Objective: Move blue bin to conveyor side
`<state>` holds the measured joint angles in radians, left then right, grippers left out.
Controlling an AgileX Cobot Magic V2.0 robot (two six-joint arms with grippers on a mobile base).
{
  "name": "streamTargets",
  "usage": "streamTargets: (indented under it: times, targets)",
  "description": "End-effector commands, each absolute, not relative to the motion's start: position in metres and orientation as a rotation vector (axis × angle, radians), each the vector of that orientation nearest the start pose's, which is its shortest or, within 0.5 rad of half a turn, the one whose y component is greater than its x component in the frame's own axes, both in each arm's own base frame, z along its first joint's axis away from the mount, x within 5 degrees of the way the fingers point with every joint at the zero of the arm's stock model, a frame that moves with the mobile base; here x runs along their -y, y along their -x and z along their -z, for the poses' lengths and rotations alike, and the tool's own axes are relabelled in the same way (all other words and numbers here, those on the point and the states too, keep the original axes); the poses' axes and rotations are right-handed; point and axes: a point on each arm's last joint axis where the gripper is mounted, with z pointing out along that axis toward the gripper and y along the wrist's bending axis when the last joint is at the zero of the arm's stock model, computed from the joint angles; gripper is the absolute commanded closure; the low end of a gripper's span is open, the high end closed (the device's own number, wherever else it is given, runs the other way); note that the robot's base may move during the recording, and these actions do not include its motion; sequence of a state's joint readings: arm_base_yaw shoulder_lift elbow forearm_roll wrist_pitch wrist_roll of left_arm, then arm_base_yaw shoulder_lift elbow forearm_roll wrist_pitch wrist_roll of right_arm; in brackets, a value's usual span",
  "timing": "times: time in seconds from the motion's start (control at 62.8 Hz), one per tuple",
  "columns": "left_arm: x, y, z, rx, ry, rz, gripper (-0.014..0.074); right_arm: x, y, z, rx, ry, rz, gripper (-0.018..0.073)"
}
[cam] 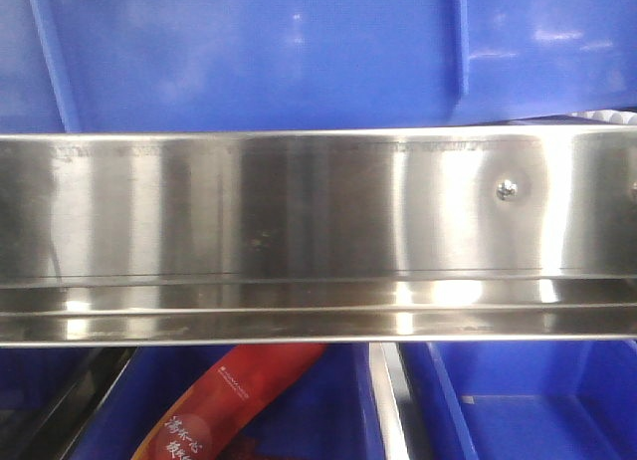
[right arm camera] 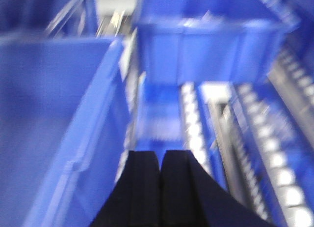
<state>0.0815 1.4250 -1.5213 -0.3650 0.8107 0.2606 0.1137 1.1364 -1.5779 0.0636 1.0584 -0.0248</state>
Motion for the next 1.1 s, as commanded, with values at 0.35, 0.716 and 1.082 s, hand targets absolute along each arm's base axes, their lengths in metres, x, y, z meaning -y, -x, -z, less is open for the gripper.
streamTargets:
  times: [0.35, 0.716, 1.082]
  targets:
    - [-0.001, -0.312, -0.431, -2.126, -0.054, 0.241, 0.0608, -0.084, -0.271, -0.499, -2.229, 0.203, -0.069, 0.0636]
    - [-0.001, -0.312, -0.431, -2.126, -0.054, 0.241, 0.0608, -0.1, -0.3, -0.476, -2.296, 0.241, -0.035, 0.0589]
    - [-0.001, -0.312, -0.431, -2.126, -0.053, 0.248, 0.0608, -0.104, -0.311, -0.465, -2.334, 0.205, -0.043, 0.0127]
